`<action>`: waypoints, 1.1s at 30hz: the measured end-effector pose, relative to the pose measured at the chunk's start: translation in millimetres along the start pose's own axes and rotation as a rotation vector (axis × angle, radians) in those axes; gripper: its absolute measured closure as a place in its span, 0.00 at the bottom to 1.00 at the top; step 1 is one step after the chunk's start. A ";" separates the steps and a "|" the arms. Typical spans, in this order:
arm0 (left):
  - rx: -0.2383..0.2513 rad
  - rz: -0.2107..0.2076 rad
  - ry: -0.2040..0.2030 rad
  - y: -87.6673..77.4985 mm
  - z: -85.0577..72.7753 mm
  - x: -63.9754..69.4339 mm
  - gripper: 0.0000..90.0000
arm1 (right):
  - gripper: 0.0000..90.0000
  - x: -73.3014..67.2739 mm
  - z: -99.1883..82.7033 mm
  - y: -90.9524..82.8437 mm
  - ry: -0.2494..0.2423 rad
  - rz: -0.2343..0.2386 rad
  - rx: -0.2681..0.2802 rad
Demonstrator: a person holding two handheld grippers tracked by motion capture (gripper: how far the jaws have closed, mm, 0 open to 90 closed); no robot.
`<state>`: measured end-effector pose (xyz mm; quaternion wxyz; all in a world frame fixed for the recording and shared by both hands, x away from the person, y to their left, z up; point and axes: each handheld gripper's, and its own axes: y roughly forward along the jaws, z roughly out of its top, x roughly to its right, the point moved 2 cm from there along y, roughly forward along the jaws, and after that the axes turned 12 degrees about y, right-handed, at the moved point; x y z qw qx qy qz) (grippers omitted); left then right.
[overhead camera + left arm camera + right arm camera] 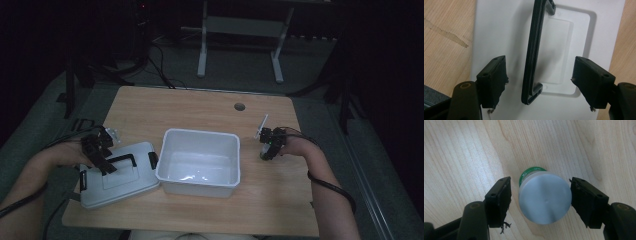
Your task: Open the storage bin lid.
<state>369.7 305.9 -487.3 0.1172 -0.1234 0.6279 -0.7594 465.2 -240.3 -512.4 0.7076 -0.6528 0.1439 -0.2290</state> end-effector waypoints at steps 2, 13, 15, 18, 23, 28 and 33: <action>0.002 0.000 0.000 -0.1 0.1 0.3 0.31 | 0.48 0.2 0.8 0.2 -0.007 -0.019 -0.002; 0.010 0.010 0.009 -5.6 2.7 1.3 0.31 | 0.55 -8.5 -0.6 -13.2 -0.029 -0.002 -0.009; 0.012 0.015 0.010 -7.4 3.9 2.1 0.31 | 0.55 -11.9 -2.4 -17.6 -0.037 0.003 -0.008; 0.016 0.022 0.019 -10.5 6.3 3.2 0.31 | 0.55 -20.1 -5.5 -27.8 -0.047 0.009 -0.006; -0.001 0.022 0.027 -11.8 9.8 5.4 0.31 | 0.55 -38.7 -8.8 -46.3 -0.071 0.022 -0.013; 0.006 0.027 0.031 -14.1 12.0 6.7 0.31 | 0.55 -57.5 -10.8 -63.7 -0.111 0.056 -0.013; 0.009 0.034 0.040 -16.6 13.1 7.6 0.31 | 0.55 -69.2 -11.6 -77.5 -0.122 0.079 -0.008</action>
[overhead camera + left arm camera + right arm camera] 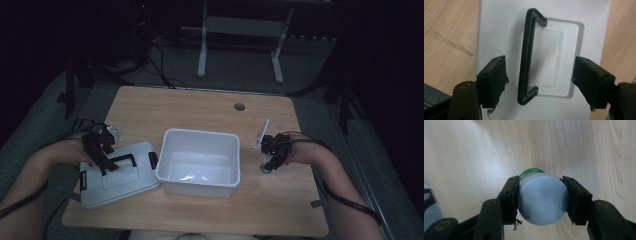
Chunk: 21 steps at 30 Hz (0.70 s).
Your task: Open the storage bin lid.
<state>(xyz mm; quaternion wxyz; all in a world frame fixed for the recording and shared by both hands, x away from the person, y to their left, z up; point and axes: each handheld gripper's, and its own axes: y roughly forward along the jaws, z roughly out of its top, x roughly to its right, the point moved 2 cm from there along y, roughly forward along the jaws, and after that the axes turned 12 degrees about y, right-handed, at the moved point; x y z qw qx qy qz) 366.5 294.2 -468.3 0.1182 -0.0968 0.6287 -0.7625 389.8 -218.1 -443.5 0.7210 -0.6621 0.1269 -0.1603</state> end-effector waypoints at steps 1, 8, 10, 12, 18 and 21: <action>0.002 0.002 -0.001 -0.5 0.0 0.0 0.31 | 0.55 -4.6 0.2 -4.5 -0.013 0.002 -0.002; -0.001 0.004 -0.002 -2.6 0.1 0.6 0.31 | 0.55 -24.2 1.5 -27.2 -0.043 0.013 0.001; -0.003 0.003 0.001 -3.6 0.3 1.0 0.31 | 0.55 -29.2 2.1 -33.1 -0.053 0.015 0.001; -0.001 0.005 0.001 -4.5 0.2 1.2 0.31 | 0.55 -34.2 3.0 -39.0 -0.064 0.012 0.004; -0.003 0.008 -0.002 -5.8 -1.1 2.8 0.31 | 0.55 -50.0 8.1 -59.5 -0.091 0.006 0.033; -0.003 0.011 -0.003 -6.9 -1.4 2.7 0.31 | 0.55 -60.1 13.4 -69.1 -0.120 0.004 0.032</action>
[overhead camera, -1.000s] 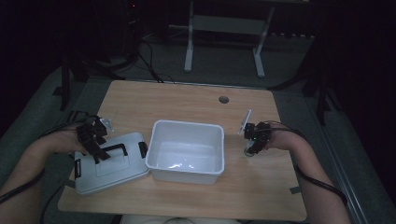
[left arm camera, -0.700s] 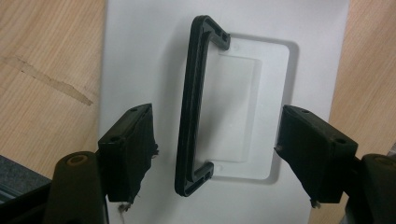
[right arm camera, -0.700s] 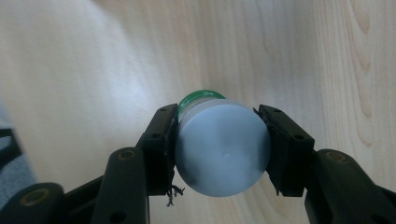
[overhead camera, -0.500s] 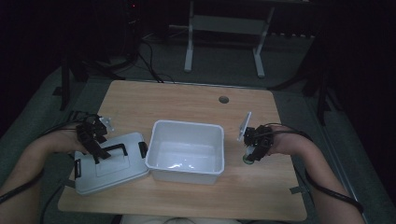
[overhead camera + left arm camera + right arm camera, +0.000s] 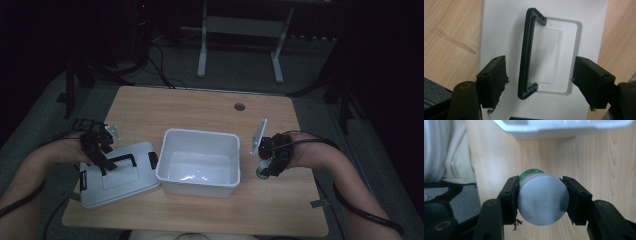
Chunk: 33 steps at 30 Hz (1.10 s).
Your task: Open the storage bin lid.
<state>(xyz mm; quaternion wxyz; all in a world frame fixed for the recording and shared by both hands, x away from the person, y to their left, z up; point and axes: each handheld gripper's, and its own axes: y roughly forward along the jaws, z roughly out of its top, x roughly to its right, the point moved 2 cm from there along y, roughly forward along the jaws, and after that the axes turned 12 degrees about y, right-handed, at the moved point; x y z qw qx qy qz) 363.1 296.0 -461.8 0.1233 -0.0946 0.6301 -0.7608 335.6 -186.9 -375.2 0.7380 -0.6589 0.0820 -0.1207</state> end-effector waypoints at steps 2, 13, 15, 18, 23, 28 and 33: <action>0.001 -0.001 0.002 0.2 0.4 0.3 0.31 | 0.55 -4.7 5.9 -5.2 -0.017 -0.004 0.013; 0.002 -0.002 0.002 1.2 -0.4 1.1 0.31 | 0.55 -21.9 40.1 -20.5 -0.098 0.018 0.059; 0.003 -0.001 -0.002 1.3 -1.4 1.2 0.31 | 0.55 -23.8 45.6 -21.5 -0.113 0.017 0.058; 0.001 -0.002 -0.003 1.6 -2.4 1.2 0.31 | 0.55 -24.8 54.7 -22.0 -0.123 0.010 0.068; 0.003 -0.006 -0.003 3.6 -3.4 1.2 0.31 | 0.55 -25.5 67.1 -18.6 -0.134 0.022 0.073; -0.001 -0.008 -0.001 5.4 -3.8 1.2 0.31 | 0.55 -24.7 78.6 -11.9 -0.145 0.015 0.074; 0.001 -0.012 -0.005 5.9 -4.3 1.0 0.31 | 0.55 -21.4 87.1 -6.1 -0.142 0.011 0.079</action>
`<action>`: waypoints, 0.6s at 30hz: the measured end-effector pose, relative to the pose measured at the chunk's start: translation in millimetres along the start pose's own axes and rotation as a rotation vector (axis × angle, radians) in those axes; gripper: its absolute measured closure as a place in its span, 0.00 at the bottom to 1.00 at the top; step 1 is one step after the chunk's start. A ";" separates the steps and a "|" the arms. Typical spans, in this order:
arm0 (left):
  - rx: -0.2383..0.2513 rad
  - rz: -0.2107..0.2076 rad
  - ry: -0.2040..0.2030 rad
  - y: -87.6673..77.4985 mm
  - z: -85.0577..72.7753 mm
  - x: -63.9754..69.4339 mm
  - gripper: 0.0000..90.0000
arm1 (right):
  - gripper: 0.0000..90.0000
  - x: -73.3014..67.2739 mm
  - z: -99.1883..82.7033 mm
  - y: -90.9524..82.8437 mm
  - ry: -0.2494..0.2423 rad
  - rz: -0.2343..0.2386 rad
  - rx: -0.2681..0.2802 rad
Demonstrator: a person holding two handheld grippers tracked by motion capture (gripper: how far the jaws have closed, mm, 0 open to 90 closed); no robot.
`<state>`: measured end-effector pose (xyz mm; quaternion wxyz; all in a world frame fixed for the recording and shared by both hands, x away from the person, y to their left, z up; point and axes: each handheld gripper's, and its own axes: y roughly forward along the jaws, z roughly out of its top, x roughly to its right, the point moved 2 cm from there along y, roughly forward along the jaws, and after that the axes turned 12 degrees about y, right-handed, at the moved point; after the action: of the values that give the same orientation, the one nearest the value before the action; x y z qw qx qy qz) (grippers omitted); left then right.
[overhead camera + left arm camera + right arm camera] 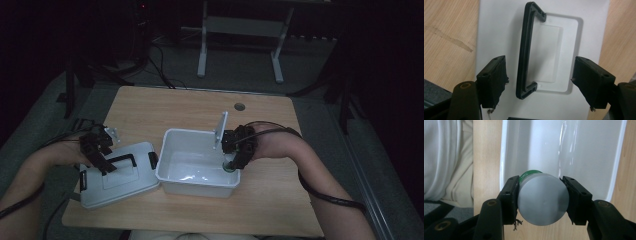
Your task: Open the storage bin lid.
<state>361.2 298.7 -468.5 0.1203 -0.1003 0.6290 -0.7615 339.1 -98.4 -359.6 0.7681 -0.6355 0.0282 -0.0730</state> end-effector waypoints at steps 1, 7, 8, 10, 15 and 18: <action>0.000 0.001 0.001 0.1 0.0 0.2 0.31 | 0.55 1.8 1.4 2.5 -0.009 -0.002 0.001; -0.002 0.000 0.002 1.8 -0.7 0.6 0.31 | 0.55 8.2 6.4 16.7 -0.002 -0.001 -0.010; -0.002 0.000 0.001 2.1 -1.1 0.0 0.31 | 0.55 9.4 7.1 19.0 -0.001 -0.002 -0.006; -0.001 0.000 0.000 2.9 -1.2 -0.1 0.31 | 0.55 11.9 8.1 25.9 0.001 0.003 -0.013; 0.000 -0.005 0.004 5.3 -0.7 0.3 0.31 | 0.55 18.4 10.6 42.6 0.008 0.021 -0.032; -0.003 -0.009 0.001 6.0 -1.0 0.2 0.31 | 0.55 21.5 11.1 52.7 0.016 0.020 -0.052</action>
<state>361.1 298.5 -474.6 0.1168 -0.1030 0.6296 -0.7612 365.8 -81.2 -408.1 0.7519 -0.6543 0.0425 -0.0695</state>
